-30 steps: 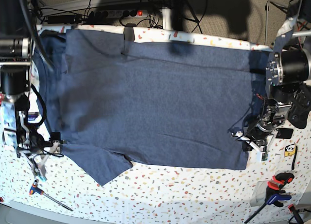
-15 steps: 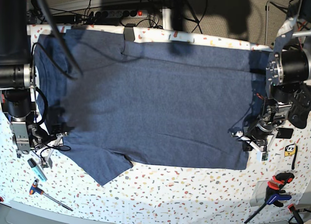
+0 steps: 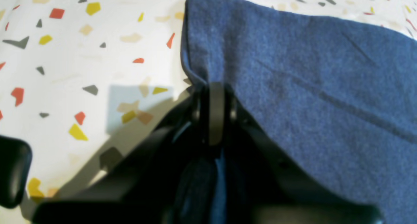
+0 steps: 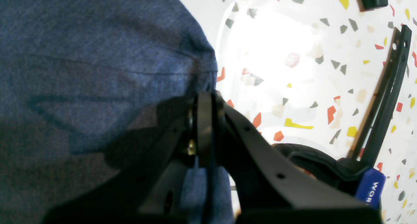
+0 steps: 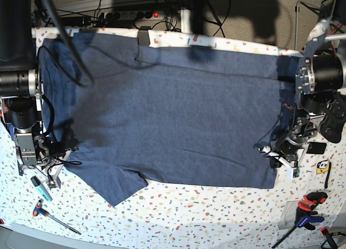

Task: Fold the T-shirt properly
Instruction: 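Lift the grasped edge with both grippers and fold it over the folded strip, then release and regrasp the collar-end flap with the right gripper, then lift the collar end with the right gripper and fold it toward the hem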

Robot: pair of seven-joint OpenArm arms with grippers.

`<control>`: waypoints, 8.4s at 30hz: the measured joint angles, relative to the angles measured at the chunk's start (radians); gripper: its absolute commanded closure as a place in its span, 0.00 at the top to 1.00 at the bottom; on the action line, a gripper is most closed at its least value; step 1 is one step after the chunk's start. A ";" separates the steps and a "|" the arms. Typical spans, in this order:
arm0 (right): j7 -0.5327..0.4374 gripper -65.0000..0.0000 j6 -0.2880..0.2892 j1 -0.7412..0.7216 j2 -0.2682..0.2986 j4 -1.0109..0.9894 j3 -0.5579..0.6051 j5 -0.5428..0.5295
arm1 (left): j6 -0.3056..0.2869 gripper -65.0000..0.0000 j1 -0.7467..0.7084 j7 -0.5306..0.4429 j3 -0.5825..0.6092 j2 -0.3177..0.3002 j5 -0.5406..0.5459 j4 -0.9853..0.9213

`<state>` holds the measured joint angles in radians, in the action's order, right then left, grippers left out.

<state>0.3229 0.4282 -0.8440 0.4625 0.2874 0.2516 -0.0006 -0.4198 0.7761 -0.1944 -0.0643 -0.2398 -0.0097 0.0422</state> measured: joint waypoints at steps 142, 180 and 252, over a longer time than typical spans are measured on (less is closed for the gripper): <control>0.227 0.00 0.093 1.166 0.035 1.524 -0.677 -0.264 | -0.154 0.00 -0.774 0.651 -0.111 -0.232 0.549 1.204; 0.415 0.47 0.092 0.936 -0.066 1.505 -0.682 -0.468 | -0.141 0.48 -0.762 0.708 -0.111 -0.316 0.618 1.213; 0.339 0.00 0.238 1.066 -0.083 1.443 -0.284 -0.339 | -0.138 0.48 -0.760 0.718 -0.111 -0.281 0.647 1.215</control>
<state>0.6621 0.6662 0.2222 0.3798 1.7302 -0.0322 -0.3397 -0.5583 0.0162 0.5240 -0.1753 -0.5209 0.6369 1.2568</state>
